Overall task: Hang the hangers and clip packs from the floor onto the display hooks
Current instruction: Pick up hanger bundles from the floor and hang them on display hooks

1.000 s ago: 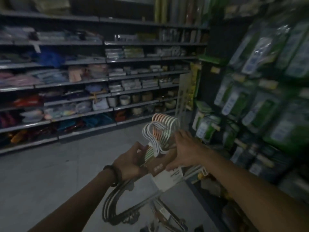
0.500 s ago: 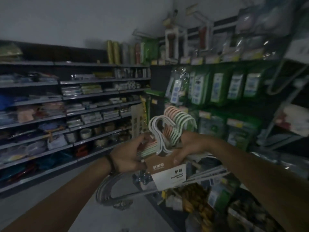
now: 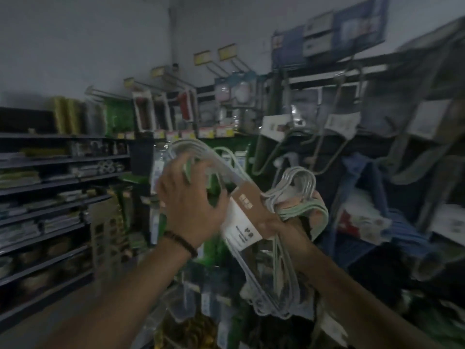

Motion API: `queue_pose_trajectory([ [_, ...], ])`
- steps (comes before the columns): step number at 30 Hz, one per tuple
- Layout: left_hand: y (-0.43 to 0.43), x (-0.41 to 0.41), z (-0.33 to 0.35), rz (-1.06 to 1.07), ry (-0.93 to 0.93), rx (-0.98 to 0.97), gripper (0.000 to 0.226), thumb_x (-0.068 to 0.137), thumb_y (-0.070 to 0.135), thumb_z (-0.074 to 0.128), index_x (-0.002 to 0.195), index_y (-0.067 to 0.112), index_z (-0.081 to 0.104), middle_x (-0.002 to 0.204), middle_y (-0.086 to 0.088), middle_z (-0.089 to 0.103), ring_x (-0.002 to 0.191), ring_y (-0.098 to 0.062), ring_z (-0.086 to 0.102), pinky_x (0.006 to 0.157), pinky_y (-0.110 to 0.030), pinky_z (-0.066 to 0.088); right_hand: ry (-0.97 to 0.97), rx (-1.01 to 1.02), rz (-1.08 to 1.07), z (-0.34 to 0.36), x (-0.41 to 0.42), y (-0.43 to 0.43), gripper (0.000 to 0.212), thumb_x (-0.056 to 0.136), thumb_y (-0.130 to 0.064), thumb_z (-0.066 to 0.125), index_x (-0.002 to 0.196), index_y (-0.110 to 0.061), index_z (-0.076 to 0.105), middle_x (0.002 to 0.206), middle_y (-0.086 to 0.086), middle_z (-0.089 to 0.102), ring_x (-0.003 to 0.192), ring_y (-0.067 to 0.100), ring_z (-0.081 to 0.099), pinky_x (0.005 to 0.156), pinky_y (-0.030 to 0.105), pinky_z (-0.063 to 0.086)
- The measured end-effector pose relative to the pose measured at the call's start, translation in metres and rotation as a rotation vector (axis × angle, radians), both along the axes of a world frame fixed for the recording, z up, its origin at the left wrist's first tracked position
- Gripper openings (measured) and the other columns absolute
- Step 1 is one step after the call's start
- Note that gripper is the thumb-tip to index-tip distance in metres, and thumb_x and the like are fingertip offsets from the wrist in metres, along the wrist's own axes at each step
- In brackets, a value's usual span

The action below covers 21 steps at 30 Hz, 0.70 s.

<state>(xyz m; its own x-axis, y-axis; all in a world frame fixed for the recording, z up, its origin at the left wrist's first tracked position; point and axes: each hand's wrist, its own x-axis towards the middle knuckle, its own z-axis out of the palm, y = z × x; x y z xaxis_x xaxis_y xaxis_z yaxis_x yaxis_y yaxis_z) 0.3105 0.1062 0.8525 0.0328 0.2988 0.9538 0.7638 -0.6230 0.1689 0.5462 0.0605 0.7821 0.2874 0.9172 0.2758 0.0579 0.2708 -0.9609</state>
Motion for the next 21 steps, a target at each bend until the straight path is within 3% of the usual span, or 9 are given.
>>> queue_pose_trajectory([
  [2,-0.013,0.039,-0.011,-0.299,-0.434,-0.190,0.090,0.066,0.064,0.077,0.134,0.017,0.041,0.141,-0.001,0.038,0.133,-0.030,0.041,0.111,-0.051,0.038,0.034,0.013,-0.054,0.015,0.022,-0.020,0.054,0.050,-0.036,0.091,0.097,-0.011,0.084,0.106,0.017,0.079,0.105,0.048,0.071,0.099,0.064,0.054],
  [4,-0.022,0.075,-0.004,-0.710,-0.798,-0.682,0.117,0.063,0.067,0.084,0.153,0.022,0.023,0.145,0.007,0.033,0.136,-0.026,0.044,0.116,-0.048,0.038,0.077,0.016,-0.068,0.029,0.039,-0.040,0.056,0.052,-0.033,0.089,0.101,-0.008,0.082,0.109,0.020,0.078,0.106,0.046,0.072,0.102,0.062,0.053],
  [6,-0.022,0.103,0.002,-1.197,-0.876,-1.067,0.120,0.073,0.057,0.084,0.162,0.009,0.019,0.151,-0.010,0.049,0.134,-0.039,0.054,0.118,-0.056,0.039,0.085,0.029,-0.071,0.039,0.052,-0.061,0.051,0.055,-0.029,0.086,0.101,-0.008,0.083,0.111,0.021,0.077,0.104,0.041,0.073,0.094,0.053,0.058],
  [7,-0.021,0.114,0.005,-1.402,-0.847,-1.166,0.108,0.077,0.053,0.079,0.157,-0.001,0.031,0.147,-0.028,0.054,0.133,-0.051,0.053,0.117,-0.064,0.037,0.085,0.024,-0.098,0.043,0.057,-0.071,0.044,0.058,-0.025,0.085,0.099,-0.009,0.083,0.110,0.020,0.077,0.100,0.038,0.075,0.086,0.047,0.059],
  [9,-0.025,0.132,0.010,-1.631,-0.825,-1.254,0.088,0.080,0.048,0.071,0.147,-0.005,0.048,0.145,-0.038,0.051,0.131,-0.059,0.050,0.117,-0.070,0.033,0.080,0.032,-0.186,0.050,0.065,-0.091,0.027,0.076,-0.014,0.078,0.101,-0.004,0.081,0.110,0.023,0.076,0.098,0.038,0.074,0.083,0.046,0.059],
  [13,-0.027,0.171,0.017,-1.735,-0.859,-1.290,0.057,0.088,0.033,0.065,0.135,0.001,0.060,0.130,-0.036,0.058,0.109,-0.047,0.057,0.104,-0.060,0.042,0.019,0.056,-0.317,0.061,0.073,-0.124,0.027,0.099,-0.016,0.064,0.118,0.002,0.072,0.115,0.025,0.074,0.109,0.044,0.070,0.098,0.056,0.055],
  [16,-0.030,0.200,0.027,-1.787,-0.833,-1.347,0.033,0.088,0.036,0.063,0.099,0.008,0.078,0.099,-0.019,0.070,0.087,-0.040,0.067,0.090,-0.048,0.049,-0.046,0.014,-0.369,0.069,0.068,-0.143,0.038,0.102,-0.036,0.062,0.123,-0.007,0.072,0.114,0.011,0.079,0.103,0.026,0.076,0.082,0.033,0.063],
  [19,-0.039,0.223,0.038,-1.775,-0.737,-1.346,0.040,0.072,0.033,0.071,0.101,0.006,0.069,0.096,-0.024,0.061,0.086,-0.042,0.061,0.084,-0.049,0.046,-0.218,-0.122,-0.489,0.073,0.070,-0.161,0.043,0.104,-0.047,0.053,0.124,-0.015,0.073,0.114,0.003,0.079,0.102,0.016,0.075,0.084,0.022,0.060],
  [21,-0.044,0.236,0.045,-1.746,-0.664,-1.271,0.039,0.066,0.027,0.074,0.097,0.008,0.063,0.093,-0.021,0.056,0.080,-0.039,0.056,0.075,-0.046,0.045,-0.495,-0.274,-0.641,0.082,0.074,-0.179,0.042,0.105,-0.056,0.049,0.115,-0.024,0.074,0.105,-0.004,0.077,0.090,0.005,0.073,0.076,0.017,0.059],
])
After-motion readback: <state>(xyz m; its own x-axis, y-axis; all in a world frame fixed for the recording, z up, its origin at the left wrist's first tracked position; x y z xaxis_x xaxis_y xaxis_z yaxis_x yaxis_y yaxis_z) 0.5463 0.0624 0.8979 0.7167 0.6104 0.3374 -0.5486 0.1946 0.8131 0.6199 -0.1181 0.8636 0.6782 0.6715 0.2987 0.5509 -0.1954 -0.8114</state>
